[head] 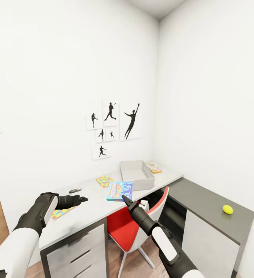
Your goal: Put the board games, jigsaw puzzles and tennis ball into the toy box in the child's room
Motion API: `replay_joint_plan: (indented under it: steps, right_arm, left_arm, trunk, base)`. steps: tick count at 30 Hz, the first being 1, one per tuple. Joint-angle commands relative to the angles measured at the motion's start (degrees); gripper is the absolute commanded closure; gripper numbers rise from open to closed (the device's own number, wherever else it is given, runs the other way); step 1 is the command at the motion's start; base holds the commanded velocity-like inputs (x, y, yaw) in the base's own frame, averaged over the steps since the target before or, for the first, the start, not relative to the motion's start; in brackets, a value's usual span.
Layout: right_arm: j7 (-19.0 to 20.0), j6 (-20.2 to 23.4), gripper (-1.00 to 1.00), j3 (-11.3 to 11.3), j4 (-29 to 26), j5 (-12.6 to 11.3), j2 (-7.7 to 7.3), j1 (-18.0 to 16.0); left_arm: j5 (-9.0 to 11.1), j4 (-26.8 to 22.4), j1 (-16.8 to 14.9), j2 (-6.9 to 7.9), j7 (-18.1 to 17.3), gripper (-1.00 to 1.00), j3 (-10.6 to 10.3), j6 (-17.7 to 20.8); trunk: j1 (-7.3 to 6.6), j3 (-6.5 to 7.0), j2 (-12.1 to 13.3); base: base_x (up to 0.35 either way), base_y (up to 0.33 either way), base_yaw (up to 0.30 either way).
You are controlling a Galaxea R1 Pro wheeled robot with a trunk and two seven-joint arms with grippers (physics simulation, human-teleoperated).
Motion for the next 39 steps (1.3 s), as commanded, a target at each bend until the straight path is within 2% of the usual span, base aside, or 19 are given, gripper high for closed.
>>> replay_joint_plan:
  steps: [1, 16, 37, 39]
  right_arm:
    - [0.06, 0.41, 1.0, 0.03, 0.03, -0.62, 0.0, -0.02]
    - [0.06, 0.49, 1.0, 0.09, 0.04, -0.62, 0.02, -0.02]
    - [0.29, 0.24, 1.0, 0.01, -0.29, -0.62, -0.02, -0.02]
    - [0.17, 0.34, 1.0, 0.11, -0.39, -0.62, -0.06, -0.02]
  left_arm:
    - [0.49, -0.04, -0.01, -0.01, 0.1, -1.0, 0.11, 0.44]
    - [0.6, -0.01, -0.01, -0.03, 0.2, -1.0, 0.11, 0.5]
    - [0.51, -0.04, -0.01, -0.03, 0.22, -1.0, 0.11, 0.52]
    - [0.51, -0.03, -0.01, -0.03, 0.24, -1.0, 0.11, 0.52]
  trunk:
    - [0.02, -0.07, -0.04]
    - [0.02, -0.75, -0.04]
    - [-4.6, 2.36, 8.38]
    - [-4.6, 2.35, 8.39]
  base:
    - [0.0, 0.0, 0.0]
    - [0.0, 0.0, 0.0]
    - [0.0, 0.0, 0.0]
    - [0.0, 0.0, 0.0]
